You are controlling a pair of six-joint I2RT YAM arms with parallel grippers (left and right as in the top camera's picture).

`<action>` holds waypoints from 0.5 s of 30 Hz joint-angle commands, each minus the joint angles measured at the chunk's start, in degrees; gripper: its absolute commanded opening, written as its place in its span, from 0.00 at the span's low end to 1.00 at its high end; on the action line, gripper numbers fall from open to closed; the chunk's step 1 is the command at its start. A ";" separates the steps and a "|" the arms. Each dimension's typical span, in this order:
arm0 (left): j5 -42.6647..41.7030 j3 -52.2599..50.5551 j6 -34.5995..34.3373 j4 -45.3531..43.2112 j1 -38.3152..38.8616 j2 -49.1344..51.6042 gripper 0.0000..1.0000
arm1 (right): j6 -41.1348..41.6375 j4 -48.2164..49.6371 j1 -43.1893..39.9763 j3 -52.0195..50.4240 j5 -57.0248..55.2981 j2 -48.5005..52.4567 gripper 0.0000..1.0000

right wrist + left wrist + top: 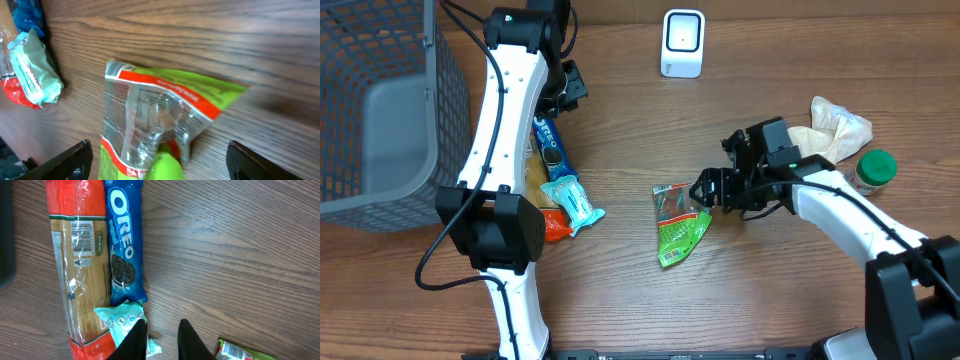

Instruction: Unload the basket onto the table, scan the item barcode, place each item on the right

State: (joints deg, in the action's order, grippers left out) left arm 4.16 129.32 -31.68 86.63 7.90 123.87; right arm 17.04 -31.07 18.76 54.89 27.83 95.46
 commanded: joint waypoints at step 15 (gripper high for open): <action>1.81 -0.33 -1.38 -0.33 0.50 0.52 0.16 | 0.50 9.70 1.55 -2.71 2.91 8.39 0.75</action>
State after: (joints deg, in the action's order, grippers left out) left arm 5.02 129.32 -31.86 86.52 7.90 123.87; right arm 18.52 -22.52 19.57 53.47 29.65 102.56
